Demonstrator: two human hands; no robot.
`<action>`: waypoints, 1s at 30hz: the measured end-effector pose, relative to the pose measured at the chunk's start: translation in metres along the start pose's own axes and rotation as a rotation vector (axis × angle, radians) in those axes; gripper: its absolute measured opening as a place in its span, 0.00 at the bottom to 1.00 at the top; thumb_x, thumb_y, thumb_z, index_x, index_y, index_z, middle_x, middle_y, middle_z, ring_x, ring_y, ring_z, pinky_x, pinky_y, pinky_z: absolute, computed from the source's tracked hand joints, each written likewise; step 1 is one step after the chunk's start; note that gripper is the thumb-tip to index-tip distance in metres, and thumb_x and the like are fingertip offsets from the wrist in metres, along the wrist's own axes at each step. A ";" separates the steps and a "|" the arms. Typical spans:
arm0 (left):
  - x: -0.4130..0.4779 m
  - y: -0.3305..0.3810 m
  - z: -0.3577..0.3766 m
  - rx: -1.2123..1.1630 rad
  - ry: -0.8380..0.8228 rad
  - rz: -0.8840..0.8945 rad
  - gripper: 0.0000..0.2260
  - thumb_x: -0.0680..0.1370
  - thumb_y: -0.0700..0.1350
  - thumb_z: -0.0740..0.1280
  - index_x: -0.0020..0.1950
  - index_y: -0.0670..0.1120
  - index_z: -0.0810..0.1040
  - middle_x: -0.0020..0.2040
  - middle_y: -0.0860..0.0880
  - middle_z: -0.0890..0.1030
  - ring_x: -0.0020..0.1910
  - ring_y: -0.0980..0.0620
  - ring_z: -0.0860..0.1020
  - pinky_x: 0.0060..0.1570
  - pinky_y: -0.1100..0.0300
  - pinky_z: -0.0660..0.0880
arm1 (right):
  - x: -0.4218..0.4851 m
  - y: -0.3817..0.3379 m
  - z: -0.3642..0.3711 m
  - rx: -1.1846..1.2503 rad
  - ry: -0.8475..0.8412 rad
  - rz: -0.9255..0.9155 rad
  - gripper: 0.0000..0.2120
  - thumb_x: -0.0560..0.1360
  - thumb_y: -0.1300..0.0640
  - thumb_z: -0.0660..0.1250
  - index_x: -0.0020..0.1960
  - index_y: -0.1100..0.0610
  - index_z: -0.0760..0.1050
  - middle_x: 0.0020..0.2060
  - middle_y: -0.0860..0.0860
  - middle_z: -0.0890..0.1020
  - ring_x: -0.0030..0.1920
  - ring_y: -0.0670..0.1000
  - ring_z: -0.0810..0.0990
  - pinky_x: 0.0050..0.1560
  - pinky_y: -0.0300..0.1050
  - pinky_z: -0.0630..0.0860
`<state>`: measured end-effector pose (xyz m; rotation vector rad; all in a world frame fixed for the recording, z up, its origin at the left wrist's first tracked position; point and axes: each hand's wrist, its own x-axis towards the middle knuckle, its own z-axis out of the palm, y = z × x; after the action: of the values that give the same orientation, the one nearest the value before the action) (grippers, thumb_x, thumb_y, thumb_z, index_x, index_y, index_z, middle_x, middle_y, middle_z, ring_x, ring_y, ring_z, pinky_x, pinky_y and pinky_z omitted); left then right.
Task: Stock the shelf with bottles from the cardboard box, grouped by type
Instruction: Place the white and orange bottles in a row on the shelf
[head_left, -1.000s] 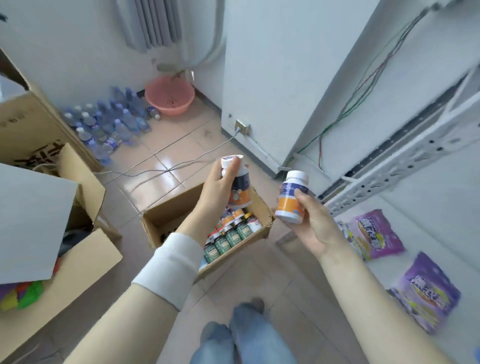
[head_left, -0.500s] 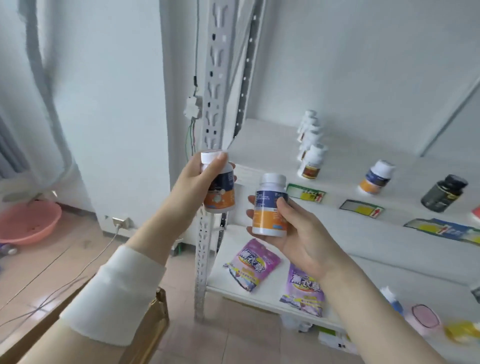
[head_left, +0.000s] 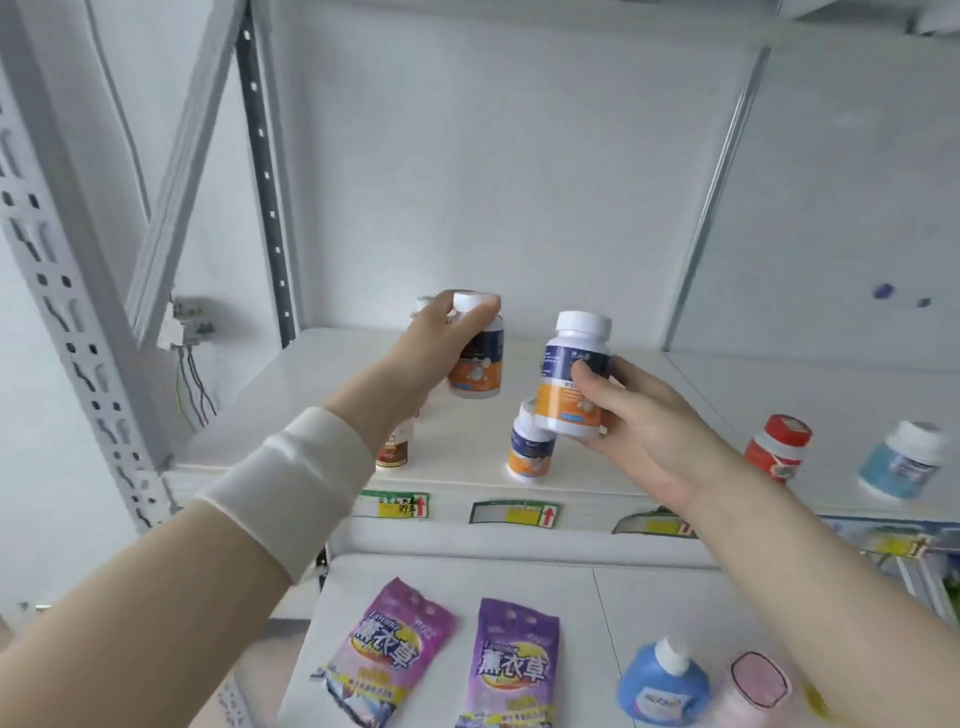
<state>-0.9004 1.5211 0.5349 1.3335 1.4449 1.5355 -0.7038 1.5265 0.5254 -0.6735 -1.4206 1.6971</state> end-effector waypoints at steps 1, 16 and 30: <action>0.019 -0.002 0.004 0.017 -0.009 -0.004 0.17 0.76 0.55 0.65 0.60 0.46 0.73 0.59 0.42 0.79 0.57 0.45 0.78 0.62 0.48 0.73 | 0.015 -0.002 -0.007 -0.046 0.020 0.000 0.26 0.64 0.54 0.70 0.61 0.60 0.73 0.50 0.53 0.80 0.49 0.53 0.80 0.55 0.50 0.77; 0.271 -0.090 0.049 0.284 -0.285 -0.099 0.09 0.73 0.48 0.71 0.50 0.50 0.74 0.43 0.52 0.79 0.42 0.54 0.79 0.48 0.61 0.77 | 0.229 0.016 -0.081 -0.581 0.035 0.196 0.19 0.69 0.64 0.73 0.57 0.58 0.71 0.52 0.53 0.80 0.48 0.48 0.81 0.49 0.44 0.80; 0.321 -0.132 0.049 0.525 -0.312 -0.181 0.13 0.72 0.45 0.72 0.53 0.45 0.74 0.52 0.45 0.78 0.52 0.46 0.78 0.57 0.50 0.77 | 0.304 0.077 -0.096 -0.859 0.077 0.201 0.27 0.64 0.61 0.76 0.56 0.54 0.66 0.50 0.49 0.75 0.52 0.52 0.75 0.52 0.46 0.74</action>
<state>-0.9699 1.8600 0.4798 1.5970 1.7685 0.8108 -0.8071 1.8297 0.4577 -1.3575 -2.0768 1.1194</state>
